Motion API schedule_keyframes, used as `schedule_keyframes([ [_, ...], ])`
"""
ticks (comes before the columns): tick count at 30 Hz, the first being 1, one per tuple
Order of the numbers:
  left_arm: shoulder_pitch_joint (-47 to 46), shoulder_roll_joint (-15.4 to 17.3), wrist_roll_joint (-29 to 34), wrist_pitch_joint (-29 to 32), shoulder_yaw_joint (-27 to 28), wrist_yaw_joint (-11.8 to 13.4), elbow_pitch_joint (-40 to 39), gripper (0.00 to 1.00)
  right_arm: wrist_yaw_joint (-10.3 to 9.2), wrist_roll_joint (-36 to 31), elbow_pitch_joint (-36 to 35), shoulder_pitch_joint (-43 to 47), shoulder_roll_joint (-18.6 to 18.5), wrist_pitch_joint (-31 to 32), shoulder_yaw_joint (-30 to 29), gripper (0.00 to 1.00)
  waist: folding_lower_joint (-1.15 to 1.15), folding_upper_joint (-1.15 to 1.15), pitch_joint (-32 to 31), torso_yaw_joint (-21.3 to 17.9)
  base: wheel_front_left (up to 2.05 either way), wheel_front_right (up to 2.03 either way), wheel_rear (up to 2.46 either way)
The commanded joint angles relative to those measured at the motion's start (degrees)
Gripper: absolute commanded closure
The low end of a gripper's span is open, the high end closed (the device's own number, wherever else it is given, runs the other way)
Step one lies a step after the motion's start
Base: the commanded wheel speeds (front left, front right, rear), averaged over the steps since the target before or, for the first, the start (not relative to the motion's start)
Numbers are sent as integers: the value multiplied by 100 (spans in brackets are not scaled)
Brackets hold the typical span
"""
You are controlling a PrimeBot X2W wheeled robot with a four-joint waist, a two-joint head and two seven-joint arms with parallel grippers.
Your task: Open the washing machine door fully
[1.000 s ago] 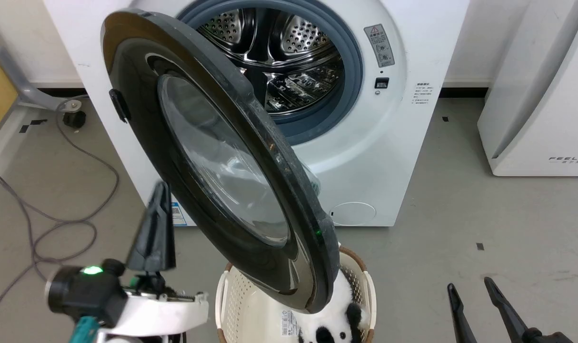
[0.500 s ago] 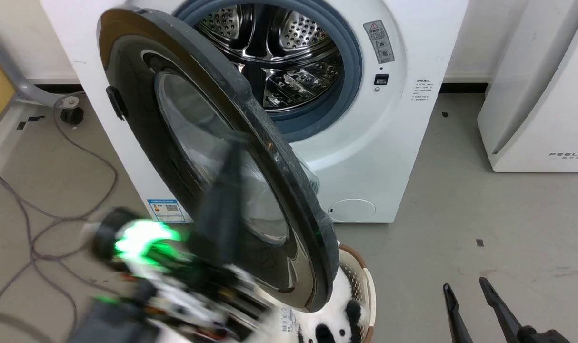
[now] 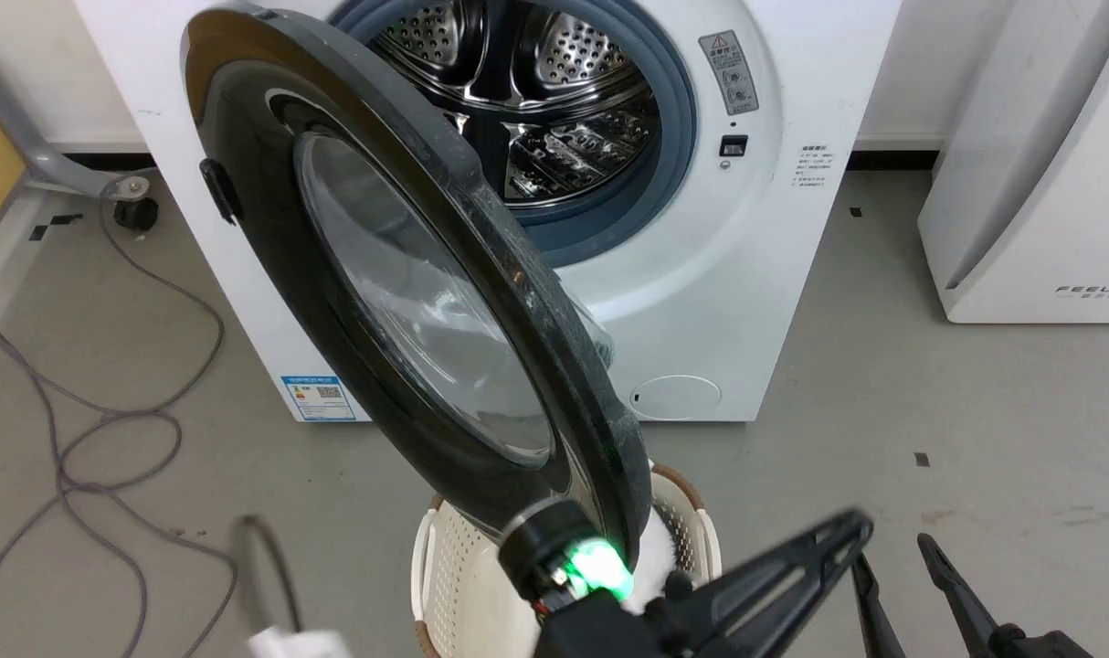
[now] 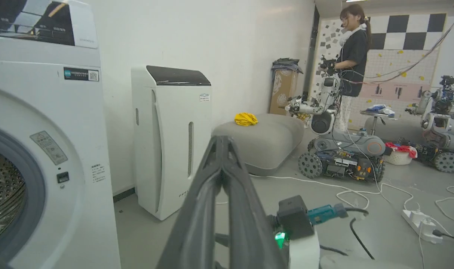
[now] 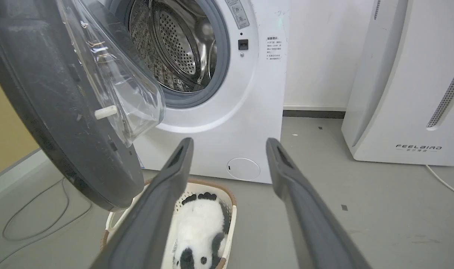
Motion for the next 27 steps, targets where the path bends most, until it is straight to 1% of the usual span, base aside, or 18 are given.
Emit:
schedule_keyframes([
  [1,36,63,-44,87,-40,-20,111,100,5,40,9,-95,18,-24,1,0,0,0,8,-1,0,0,0],
  [6,-35,102,-108,371,-175,-16,800,100,5,26,31,-141,18,-25,19,0,0,0,41,-20,0,0,0],
  [11,-214,-17,-103,342,-145,103,1654,100,5,37,46,-164,18,-25,52,0,0,0,79,-86,0,0,0],
  [15,-426,-129,-141,268,-76,284,2322,100,5,59,59,-164,18,-25,57,0,0,0,106,-125,0,0,0],
  [20,-777,-209,-218,30,17,553,3052,100,5,92,76,-199,18,-26,92,0,0,0,149,-176,0,0,0],
  [25,-1084,-235,-367,-217,53,791,3425,100,5,114,95,-213,18,-26,89,0,0,0,192,-184,0,0,0],
  [26,-1222,-239,-460,-329,4,890,3538,100,5,144,115,-214,18,-26,100,0,0,0,209,-172,0,0,0],
  [27,-1258,-240,-492,-362,-12,934,3567,100,5,153,120,-216,18,-26,105,0,0,0,213,-167,0,0,0],
])
